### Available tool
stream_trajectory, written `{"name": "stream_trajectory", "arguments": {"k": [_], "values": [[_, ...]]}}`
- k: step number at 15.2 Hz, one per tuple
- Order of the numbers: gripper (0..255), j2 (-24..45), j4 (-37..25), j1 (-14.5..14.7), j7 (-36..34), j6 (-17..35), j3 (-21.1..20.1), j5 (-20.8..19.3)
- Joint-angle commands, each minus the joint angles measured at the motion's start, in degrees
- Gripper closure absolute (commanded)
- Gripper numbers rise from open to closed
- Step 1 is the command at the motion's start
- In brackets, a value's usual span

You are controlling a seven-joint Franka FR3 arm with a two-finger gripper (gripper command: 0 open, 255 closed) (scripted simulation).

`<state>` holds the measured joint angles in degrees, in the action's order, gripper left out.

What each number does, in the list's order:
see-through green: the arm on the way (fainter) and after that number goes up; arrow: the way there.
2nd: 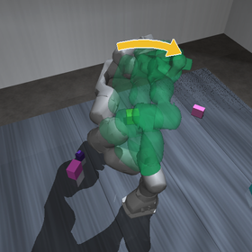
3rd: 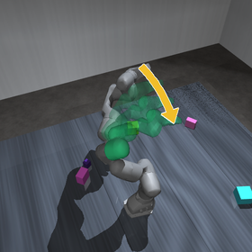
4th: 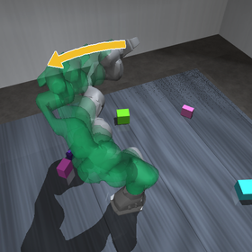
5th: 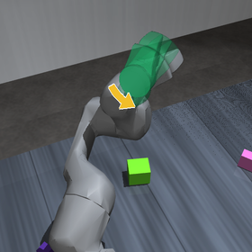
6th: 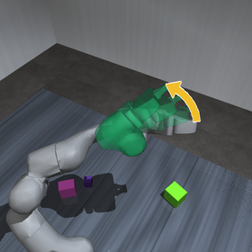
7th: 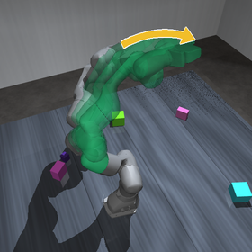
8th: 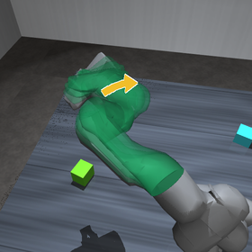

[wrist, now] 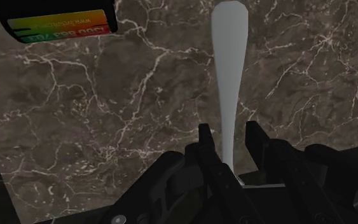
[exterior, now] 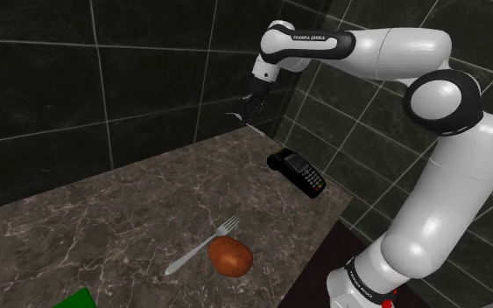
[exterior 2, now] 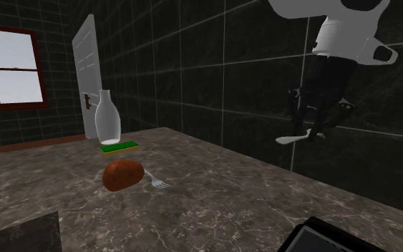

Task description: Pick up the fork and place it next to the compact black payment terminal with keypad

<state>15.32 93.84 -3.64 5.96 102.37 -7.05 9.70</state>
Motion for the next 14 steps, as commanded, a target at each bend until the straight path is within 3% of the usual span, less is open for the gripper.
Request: {"name": "stream_trajectory", "arguments": {"k": [1, 8, 14], "values": [[255, 0.7, -1.5, -1.5, 2.4, -1.2, 0.9, -0.1], [255, 5.7, -9.1, -6.7, 9.8, -5.2, 3.9, -0.8], [255, 12.4, -19.6, -11.1, 15.6, -10.0, 6.0, -1.2]]}}
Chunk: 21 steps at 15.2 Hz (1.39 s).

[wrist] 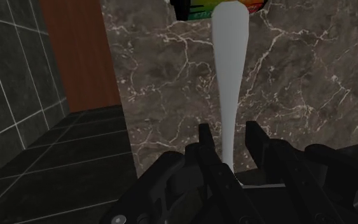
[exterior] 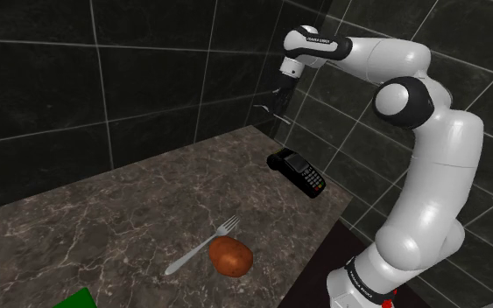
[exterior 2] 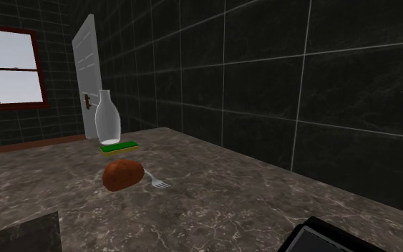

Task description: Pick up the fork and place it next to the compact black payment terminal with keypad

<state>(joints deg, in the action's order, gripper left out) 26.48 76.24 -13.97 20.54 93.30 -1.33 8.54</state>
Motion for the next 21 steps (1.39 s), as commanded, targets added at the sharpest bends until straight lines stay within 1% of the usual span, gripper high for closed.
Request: {"name": "stream_trajectory", "arguments": {"k": [1, 4, 5, 13, 21], "values": [[255, 2.7, -4.3, -1.5, 1.9, -1.9, 0.6, -0.1], [255, 7.7, -12.4, -3.8, 4.4, -5.4, 1.4, -0.2], [255, 8.4, -13.6, -4.1, 4.7, -5.9, 1.5, -0.3], [255, 8.1, -7.0, -4.0, 5.5, 0.3, 1.5, -0.2], [255, 9.0, -2.2, -3.9, 6.2, 5.9, 1.5, -0.1]]}}
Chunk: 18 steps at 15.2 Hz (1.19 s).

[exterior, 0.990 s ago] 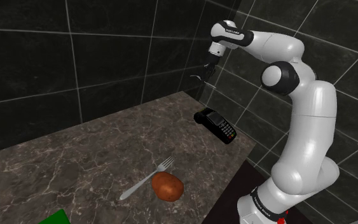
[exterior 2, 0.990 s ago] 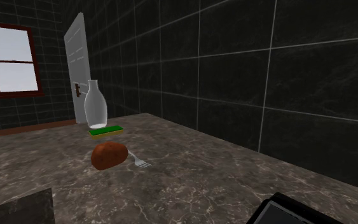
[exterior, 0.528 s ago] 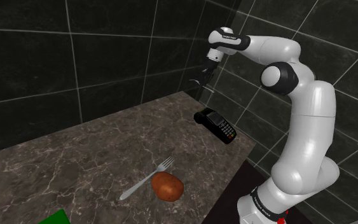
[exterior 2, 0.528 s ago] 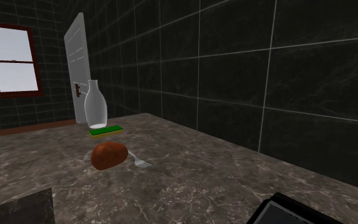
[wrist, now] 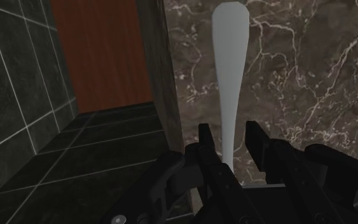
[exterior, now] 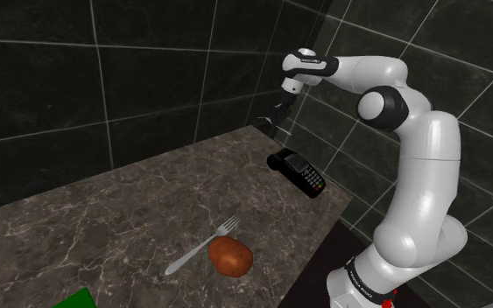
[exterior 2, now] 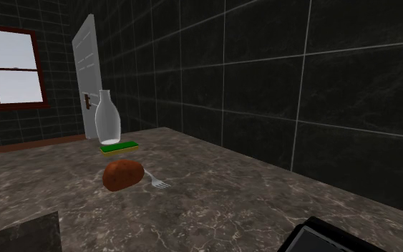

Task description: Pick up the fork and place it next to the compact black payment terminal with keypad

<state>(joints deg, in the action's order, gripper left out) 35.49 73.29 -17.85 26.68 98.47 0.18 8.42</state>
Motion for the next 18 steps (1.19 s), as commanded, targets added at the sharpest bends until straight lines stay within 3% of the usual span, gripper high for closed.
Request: {"name": "stream_trajectory", "arguments": {"k": [1, 9, 17, 18], "values": [[255, 0.1, 1.2, 0.0, 0.2, 1.4, 0.0, 0.0], [255, 2.1, 4.7, 0.1, 0.9, 6.8, 0.0, 0.2], [255, 2.1, 4.7, 0.1, 0.9, 6.8, 0.0, 0.2], [0, 2.1, 4.7, 0.1, 0.9, 6.8, 0.0, 0.2]]}}
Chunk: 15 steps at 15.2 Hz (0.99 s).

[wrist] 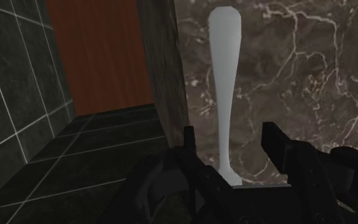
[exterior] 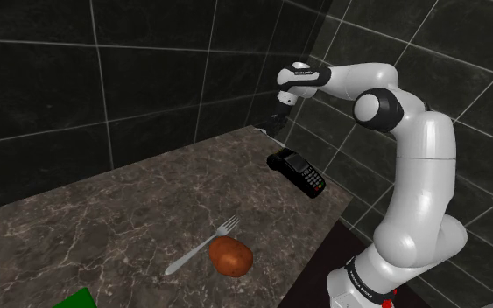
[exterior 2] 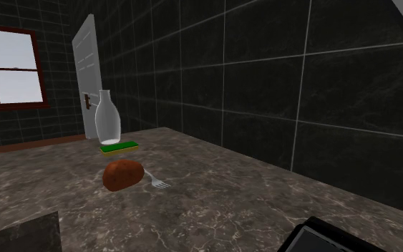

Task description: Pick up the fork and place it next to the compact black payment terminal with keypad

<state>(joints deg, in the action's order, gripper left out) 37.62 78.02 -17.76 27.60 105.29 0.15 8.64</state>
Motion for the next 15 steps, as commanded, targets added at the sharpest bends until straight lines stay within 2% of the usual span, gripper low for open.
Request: {"name": "stream_trajectory", "arguments": {"k": [1, 5, 9, 15], "values": [[0, 0.0, 0.0, 0.0, 0.0, 0.0, 0.0, 0.0], [0, 0.0, 0.0, 0.0, 0.0, 0.0, 0.0, 0.0], [0, 0.1, -7.3, -0.6, -0.4, -7.3, 0.2, -0.3], [0, 0.1, -7.3, -0.6, -0.4, -7.3, 0.2, -0.3]]}}
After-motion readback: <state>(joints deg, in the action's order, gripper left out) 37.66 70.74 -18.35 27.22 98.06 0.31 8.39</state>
